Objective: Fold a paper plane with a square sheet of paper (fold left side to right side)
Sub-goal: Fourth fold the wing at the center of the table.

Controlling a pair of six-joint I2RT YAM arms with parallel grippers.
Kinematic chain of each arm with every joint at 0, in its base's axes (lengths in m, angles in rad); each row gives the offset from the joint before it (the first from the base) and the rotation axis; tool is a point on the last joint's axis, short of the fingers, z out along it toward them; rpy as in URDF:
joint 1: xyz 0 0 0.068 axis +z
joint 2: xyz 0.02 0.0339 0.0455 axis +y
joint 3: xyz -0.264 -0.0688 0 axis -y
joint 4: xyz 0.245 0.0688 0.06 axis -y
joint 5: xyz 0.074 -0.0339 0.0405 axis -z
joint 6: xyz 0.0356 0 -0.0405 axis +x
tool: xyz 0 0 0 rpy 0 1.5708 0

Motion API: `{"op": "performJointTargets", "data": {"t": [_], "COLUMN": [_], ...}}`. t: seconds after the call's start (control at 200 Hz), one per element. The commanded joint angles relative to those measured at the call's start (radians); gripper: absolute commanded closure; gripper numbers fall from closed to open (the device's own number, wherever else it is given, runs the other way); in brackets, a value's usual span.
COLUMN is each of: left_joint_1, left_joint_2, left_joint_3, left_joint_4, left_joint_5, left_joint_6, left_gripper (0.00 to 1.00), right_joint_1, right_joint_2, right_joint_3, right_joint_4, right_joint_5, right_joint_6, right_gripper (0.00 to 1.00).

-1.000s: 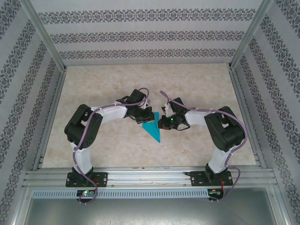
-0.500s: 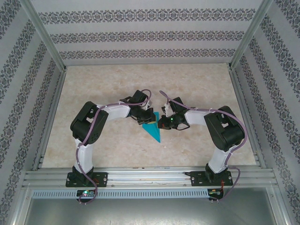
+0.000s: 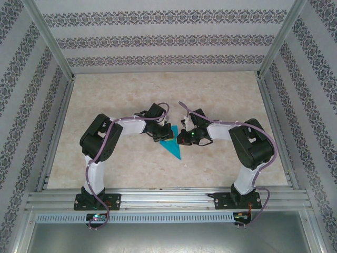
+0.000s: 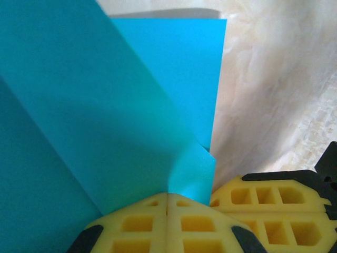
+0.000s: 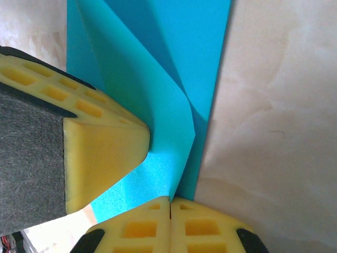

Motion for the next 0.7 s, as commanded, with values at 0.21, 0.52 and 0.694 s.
{"op": "performJointTargets", "data": {"t": [0.21,0.52,0.694], "left_joint_1": [0.008,0.008,0.008], "left_joint_2": [0.029,0.023,0.013], "left_joint_3": [-0.067,-0.087,-0.098], "left_joint_4": [-0.01,-0.007,-0.004], "left_joint_5": [-0.053,-0.057,-0.059], "left_joint_6": [0.015,0.016,0.016], "left_gripper": [1.0,1.0,1.0], "right_joint_1": [-0.004,-0.014,-0.032], "right_joint_2": [0.056,-0.003,-0.073], "right_joint_3": [-0.023,0.007,0.017], "right_joint_4": [-0.087,-0.046,-0.038], "right_joint_5": [0.084,-0.003,-0.019], "right_joint_6": [-0.018,0.028,0.05], "right_gripper": [1.0,0.9,0.75]}}
